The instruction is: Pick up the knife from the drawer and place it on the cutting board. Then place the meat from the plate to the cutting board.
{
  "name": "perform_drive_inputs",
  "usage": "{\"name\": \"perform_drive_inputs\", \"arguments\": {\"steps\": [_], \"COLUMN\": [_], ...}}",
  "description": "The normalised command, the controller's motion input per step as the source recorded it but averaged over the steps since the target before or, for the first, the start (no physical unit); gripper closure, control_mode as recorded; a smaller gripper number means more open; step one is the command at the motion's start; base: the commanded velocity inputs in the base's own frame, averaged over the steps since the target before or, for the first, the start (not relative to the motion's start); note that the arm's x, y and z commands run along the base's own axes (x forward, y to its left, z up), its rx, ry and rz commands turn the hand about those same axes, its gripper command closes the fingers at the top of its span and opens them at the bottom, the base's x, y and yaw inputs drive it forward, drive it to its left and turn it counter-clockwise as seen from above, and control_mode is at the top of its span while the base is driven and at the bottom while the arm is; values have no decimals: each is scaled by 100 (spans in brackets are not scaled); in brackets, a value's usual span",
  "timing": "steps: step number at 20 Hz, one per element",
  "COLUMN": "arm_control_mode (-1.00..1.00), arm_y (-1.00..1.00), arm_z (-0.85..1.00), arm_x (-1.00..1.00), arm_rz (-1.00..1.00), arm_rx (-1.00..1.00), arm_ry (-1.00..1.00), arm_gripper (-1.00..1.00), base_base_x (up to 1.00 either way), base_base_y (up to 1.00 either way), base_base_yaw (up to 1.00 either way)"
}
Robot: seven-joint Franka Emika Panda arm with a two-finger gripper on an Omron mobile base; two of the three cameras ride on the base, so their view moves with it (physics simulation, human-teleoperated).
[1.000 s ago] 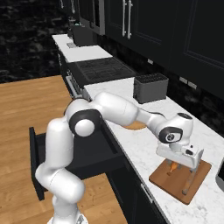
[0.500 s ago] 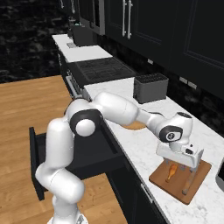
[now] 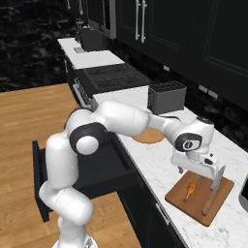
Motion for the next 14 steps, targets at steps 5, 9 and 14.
{"name": "perform_drive_inputs", "arguments": {"steps": [5,9,14], "arm_control_mode": [-100,-100,-100], "arm_y": [59,96,100], "arm_z": [40,20,25], "arm_x": [12,16,30], "arm_rz": [1,2,2], "arm_rx": [0,-7,-12], "arm_ry": [-10,-18,-18], "arm_gripper": [-100,-100,-100], "base_base_x": [0,0,0], "base_base_y": [0,0,0], "base_base_yaw": [0,0,0]}}
